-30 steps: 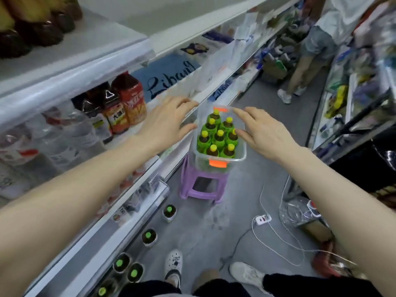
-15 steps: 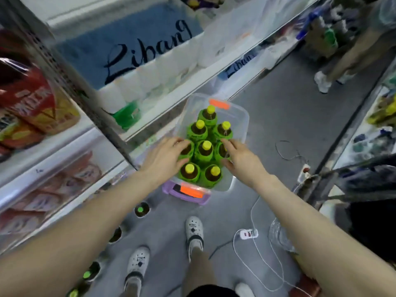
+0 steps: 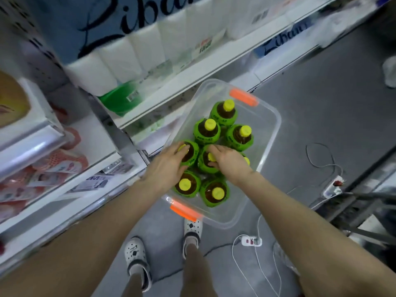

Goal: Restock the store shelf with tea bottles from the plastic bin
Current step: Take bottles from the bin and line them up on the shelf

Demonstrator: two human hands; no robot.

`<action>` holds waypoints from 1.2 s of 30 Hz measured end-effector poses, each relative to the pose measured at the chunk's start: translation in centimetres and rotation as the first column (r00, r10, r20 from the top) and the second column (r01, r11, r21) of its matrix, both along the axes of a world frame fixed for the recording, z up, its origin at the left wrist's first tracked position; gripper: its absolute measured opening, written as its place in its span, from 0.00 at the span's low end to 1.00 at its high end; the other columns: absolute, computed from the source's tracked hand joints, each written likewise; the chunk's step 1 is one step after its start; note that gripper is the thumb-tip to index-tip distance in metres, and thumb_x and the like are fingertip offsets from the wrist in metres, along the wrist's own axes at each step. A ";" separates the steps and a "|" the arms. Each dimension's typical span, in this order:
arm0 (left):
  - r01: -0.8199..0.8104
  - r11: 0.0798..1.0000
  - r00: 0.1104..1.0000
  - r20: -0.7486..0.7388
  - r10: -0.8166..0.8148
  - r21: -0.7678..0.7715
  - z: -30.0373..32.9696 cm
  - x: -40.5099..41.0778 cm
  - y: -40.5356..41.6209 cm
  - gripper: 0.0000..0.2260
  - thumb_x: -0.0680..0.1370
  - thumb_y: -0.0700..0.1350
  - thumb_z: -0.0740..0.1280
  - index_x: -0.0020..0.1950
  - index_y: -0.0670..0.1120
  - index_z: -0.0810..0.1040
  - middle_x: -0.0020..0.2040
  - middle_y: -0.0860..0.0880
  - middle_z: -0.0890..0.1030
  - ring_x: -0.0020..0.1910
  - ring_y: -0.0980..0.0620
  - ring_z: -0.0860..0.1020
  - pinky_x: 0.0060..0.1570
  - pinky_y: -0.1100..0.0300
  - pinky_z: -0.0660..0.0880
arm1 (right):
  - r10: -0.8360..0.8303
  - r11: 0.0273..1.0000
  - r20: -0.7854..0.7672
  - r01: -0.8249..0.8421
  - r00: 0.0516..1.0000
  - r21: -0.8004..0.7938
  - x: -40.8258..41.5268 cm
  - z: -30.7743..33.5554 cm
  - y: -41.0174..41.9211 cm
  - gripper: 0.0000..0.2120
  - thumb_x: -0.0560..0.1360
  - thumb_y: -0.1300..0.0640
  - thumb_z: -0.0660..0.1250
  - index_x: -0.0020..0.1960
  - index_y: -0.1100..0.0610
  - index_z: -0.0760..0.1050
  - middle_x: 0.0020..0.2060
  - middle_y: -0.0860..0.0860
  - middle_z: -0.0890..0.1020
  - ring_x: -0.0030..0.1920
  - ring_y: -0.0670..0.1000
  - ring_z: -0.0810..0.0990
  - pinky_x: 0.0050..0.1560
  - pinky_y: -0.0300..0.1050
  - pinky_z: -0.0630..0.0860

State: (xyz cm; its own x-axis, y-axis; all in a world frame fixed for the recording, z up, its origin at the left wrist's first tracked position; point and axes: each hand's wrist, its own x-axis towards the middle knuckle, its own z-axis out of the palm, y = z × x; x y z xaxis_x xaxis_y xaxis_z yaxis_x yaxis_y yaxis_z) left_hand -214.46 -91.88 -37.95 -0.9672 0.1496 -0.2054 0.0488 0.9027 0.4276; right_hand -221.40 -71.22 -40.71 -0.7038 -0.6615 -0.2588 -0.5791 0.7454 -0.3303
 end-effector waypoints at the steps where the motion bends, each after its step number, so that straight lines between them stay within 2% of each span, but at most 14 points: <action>1: -0.007 1.000 1.000 0.000 0.007 0.002 0.1 -0.2 0.0 0.27 0.73 0.42 0.74 0.71 0.41 0.72 0.69 0.41 0.73 0.65 0.37 0.74 0.62 0.47 0.73 | 0.026 1.000 -0.027 -0.025 0.999 0.014 -0.1 0.2 0.2 0.19 0.68 0.57 0.77 0.55 0.63 0.76 0.44 0.59 0.81 0.40 0.61 0.82 0.32 0.49 0.77; 5: 0.018 1.000 0.999 0.046 -0.019 0.025 1.0 -0.3 0.2 0.32 0.73 0.46 0.74 0.74 0.41 0.68 0.71 0.40 0.71 0.71 0.39 0.67 0.72 0.50 0.63 | 0.063 0.998 -0.127 -0.065 0.990 -0.009 -0.4 2.1 0.9 0.18 0.67 0.56 0.79 0.50 0.63 0.76 0.36 0.57 0.79 0.32 0.59 0.80 0.24 0.46 0.72; 9: 0.048 0.994 0.992 0.111 -0.059 0.097 2.2 -0.2 1.1 0.38 0.73 0.53 0.74 0.78 0.44 0.61 0.76 0.43 0.65 0.75 0.43 0.63 0.74 0.53 0.59 | 0.102 0.993 -0.231 -0.112 0.968 -0.032 -1.3 6.8 0.6 0.18 0.68 0.52 0.77 0.48 0.63 0.76 0.35 0.56 0.80 0.32 0.58 0.80 0.25 0.46 0.72; 13: -0.181 0.945 0.967 0.225 0.121 0.271 4.4 -1.0 3.1 0.46 0.67 0.57 0.77 0.79 0.48 0.58 0.73 0.46 0.69 0.70 0.46 0.69 0.67 0.52 0.68 | 0.028 0.991 -0.286 -0.065 0.958 -0.121 -2.9 13.2 1.0 0.18 0.76 0.46 0.68 0.52 0.62 0.75 0.39 0.57 0.81 0.37 0.61 0.80 0.30 0.48 0.71; 16: -0.260 0.861 0.954 0.257 0.158 0.437 5.4 -1.8 3.7 0.49 0.61 0.57 0.81 0.77 0.49 0.60 0.70 0.49 0.73 0.67 0.49 0.72 0.65 0.54 0.70 | -0.016 0.979 -0.185 -0.022 0.983 -0.204 -4.1 17.3 1.2 0.21 0.77 0.41 0.59 0.55 0.59 0.74 0.44 0.57 0.82 0.44 0.61 0.80 0.38 0.53 0.75; 18: -0.245 0.807 0.948 0.309 0.082 0.537 6.0 -2.6 3.2 0.50 0.60 0.53 0.82 0.76 0.49 0.61 0.67 0.54 0.74 0.66 0.54 0.73 0.67 0.56 0.69 | 0.002 0.964 -0.083 -0.024 0.997 -0.265 -4.8 19.0 1.5 0.19 0.77 0.43 0.61 0.55 0.58 0.74 0.48 0.58 0.82 0.51 0.60 0.80 0.45 0.54 0.75; 20: -0.208 0.777 0.932 0.361 -0.028 0.595 6.4 -3.2 2.3 0.52 0.61 0.51 0.83 0.78 0.50 0.58 0.67 0.58 0.74 0.66 0.59 0.73 0.69 0.59 0.68 | -0.024 0.953 -0.019 0.017 1.000 -0.303 -5.3 19.4 1.9 0.18 0.77 0.44 0.63 0.54 0.59 0.75 0.48 0.58 0.82 0.48 0.58 0.80 0.45 0.50 0.73; 23: -0.220 0.809 0.946 0.322 0.040 0.545 7.0 -3.1 2.2 0.55 0.56 0.60 0.81 0.77 0.51 0.57 0.68 0.55 0.72 0.66 0.58 0.72 0.67 0.58 0.68 | -0.181 0.933 -0.046 0.157 0.982 -0.325 -5.2 18.1 1.4 0.22 0.76 0.39 0.61 0.51 0.59 0.75 0.43 0.56 0.81 0.42 0.58 0.78 0.40 0.47 0.67; 26: -0.330 0.853 0.942 0.202 0.269 0.404 7.3 -2.1 3.1 0.46 0.58 0.60 0.80 0.70 0.49 0.64 0.60 0.52 0.74 0.56 0.55 0.73 0.53 0.59 0.70 | -0.328 0.914 -0.045 0.305 0.943 -0.268 -5.0 16.0 0.1 0.24 0.75 0.37 0.59 0.49 0.58 0.75 0.40 0.54 0.79 0.43 0.57 0.77 0.41 0.46 0.66; 28: -0.387 0.840 0.921 0.198 0.335 0.380 7.1 -1.7 2.9 0.41 0.61 0.56 0.81 0.68 0.49 0.66 0.55 0.53 0.75 0.52 0.54 0.73 0.49 0.60 0.69 | -0.358 0.878 0.101 0.371 0.928 -0.303 -5.2 15.1 -0.2 0.21 0.77 0.38 0.61 0.51 0.57 0.76 0.41 0.52 0.80 0.43 0.55 0.78 0.44 0.48 0.72; 30: -0.445 0.810 0.893 0.250 0.373 0.382 6.7 -1.4 2.1 0.38 0.62 0.56 0.81 0.66 0.50 0.67 0.53 0.54 0.76 0.51 0.53 0.76 0.48 0.60 0.70 | -0.350 0.817 0.360 0.470 0.865 -0.334 -5.1 13.6 0.5 0.15 0.80 0.43 0.60 0.57 0.53 0.74 0.48 0.51 0.81 0.48 0.53 0.80 0.52 0.50 0.76; 32: -0.505 0.762 0.860 0.308 0.407 0.406 6.3 -0.7 1.2 0.37 0.60 0.57 0.82 0.63 0.53 0.68 0.53 0.55 0.78 0.52 0.52 0.78 0.51 0.59 0.73 | -0.293 0.899 0.395 0.391 0.871 -0.196 -4.8 11.1 2.3 0.15 0.81 0.56 0.60 0.67 0.54 0.70 0.60 0.54 0.78 0.59 0.56 0.78 0.59 0.45 0.71; 34: -0.559 0.704 0.827 0.359 0.433 0.439 6.3 -0.1 0.5 0.39 0.56 0.62 0.80 0.61 0.56 0.67 0.54 0.55 0.79 0.52 0.54 0.79 0.54 0.57 0.75 | -0.160 0.987 0.343 0.149 0.926 0.058 -4.2 8.1 4.2 0.26 0.75 0.67 0.63 0.72 0.57 0.65 0.68 0.58 0.71 0.66 0.60 0.72 0.62 0.45 0.67; 36: -0.587 0.674 0.807 0.393 0.441 0.449 6.5 0.2 0.1 0.39 0.56 0.62 0.81 0.61 0.56 0.67 0.54 0.56 0.80 0.51 0.57 0.79 0.54 0.57 0.76 | -0.038 0.968 0.307 -0.041 0.951 0.246 -3.7 5.2 5.1 0.34 0.73 0.69 0.64 0.76 0.55 0.60 0.73 0.57 0.66 0.68 0.61 0.70 0.64 0.50 0.69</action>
State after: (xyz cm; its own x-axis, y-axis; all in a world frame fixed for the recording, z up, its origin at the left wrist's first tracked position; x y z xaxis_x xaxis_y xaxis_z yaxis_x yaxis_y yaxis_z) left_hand -214.24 -91.81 -31.44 -0.8547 -0.2037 -0.4775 -0.5186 0.3766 0.7676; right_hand -225.10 -66.12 -35.52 -0.5631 -0.5501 -0.6167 -0.4797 0.8253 -0.2981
